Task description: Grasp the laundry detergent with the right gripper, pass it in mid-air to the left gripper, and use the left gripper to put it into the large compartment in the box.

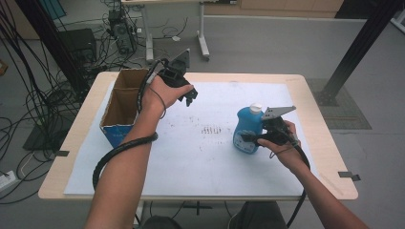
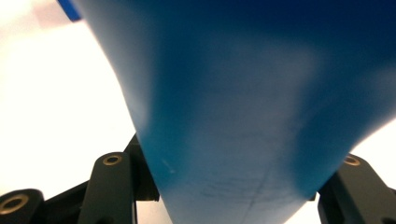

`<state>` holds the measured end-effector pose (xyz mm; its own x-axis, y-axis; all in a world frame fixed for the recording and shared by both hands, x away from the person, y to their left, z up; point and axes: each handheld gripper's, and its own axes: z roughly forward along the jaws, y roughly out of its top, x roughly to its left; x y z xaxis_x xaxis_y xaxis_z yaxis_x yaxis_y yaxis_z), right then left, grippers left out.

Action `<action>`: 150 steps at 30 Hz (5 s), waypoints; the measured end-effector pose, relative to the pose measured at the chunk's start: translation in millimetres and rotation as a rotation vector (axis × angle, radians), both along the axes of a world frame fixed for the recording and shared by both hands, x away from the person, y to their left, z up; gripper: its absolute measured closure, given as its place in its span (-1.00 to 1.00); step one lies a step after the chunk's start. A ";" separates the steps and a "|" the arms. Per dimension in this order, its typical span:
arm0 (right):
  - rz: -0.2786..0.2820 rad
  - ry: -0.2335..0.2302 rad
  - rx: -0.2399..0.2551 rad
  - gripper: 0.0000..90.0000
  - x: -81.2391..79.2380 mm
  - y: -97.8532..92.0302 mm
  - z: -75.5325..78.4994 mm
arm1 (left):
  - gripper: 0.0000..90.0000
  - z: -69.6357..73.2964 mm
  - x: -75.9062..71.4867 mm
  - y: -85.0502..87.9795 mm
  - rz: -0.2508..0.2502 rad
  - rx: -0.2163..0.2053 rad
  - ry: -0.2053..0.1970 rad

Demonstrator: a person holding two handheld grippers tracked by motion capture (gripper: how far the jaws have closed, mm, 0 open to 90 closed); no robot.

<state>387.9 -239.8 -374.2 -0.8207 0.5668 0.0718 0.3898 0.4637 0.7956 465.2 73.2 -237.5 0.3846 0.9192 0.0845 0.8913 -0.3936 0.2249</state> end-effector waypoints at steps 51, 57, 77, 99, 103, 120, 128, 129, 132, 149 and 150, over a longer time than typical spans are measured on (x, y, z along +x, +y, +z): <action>0.366 -0.025 -0.013 -0.05 77.0 150.8 99.9 | -0.87 108.9 -21.3 2.5 -0.644 0.087 0.030; 0.423 -0.035 -0.003 -0.04 68.4 162.3 94.0 | -0.87 106.1 -28.1 -3.7 -0.678 0.097 0.040; 0.525 -0.075 0.025 -0.04 45.3 185.0 89.9 | -0.87 95.5 -40.8 -14.2 -0.739 0.151 0.085; 0.600 -0.084 0.044 -0.04 37.1 182.5 96.7 | -0.86 82.8 -46.6 -23.0 -0.786 0.149 0.119; 0.611 -0.086 0.047 -0.04 36.0 183.6 96.9 | -0.86 81.9 -48.2 -23.2 -0.787 0.151 0.119; 0.609 -0.089 0.050 -0.04 35.2 181.7 98.3 | -0.87 81.8 -52.9 -26.0 -0.801 0.157 0.129; 0.610 -0.085 0.055 -0.04 34.2 181.8 98.6 | -0.85 81.6 -54.2 -26.0 -0.808 0.154 0.132; 0.610 -0.083 0.055 -0.04 34.3 181.8 98.6 | -0.85 81.7 -54.1 -26.0 -0.808 0.156 0.136; 0.604 -0.071 0.048 -0.05 34.3 181.2 98.5 | -0.85 81.3 -54.7 -25.7 -0.805 0.147 0.132; 0.603 -0.067 0.050 -0.04 33.0 181.7 98.8 | -0.85 81.9 -55.9 -25.1 -0.812 0.140 0.132; 0.605 -0.071 0.051 -0.05 33.0 182.0 98.8 | -0.85 81.9 -56.4 -25.0 -0.807 0.135 0.130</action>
<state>420.9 -57.8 -275.3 -0.9998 -0.0037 0.0200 0.0147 0.5468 0.8371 408.7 48.3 -155.7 0.9361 0.3416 0.0841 0.3390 -0.9398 0.0444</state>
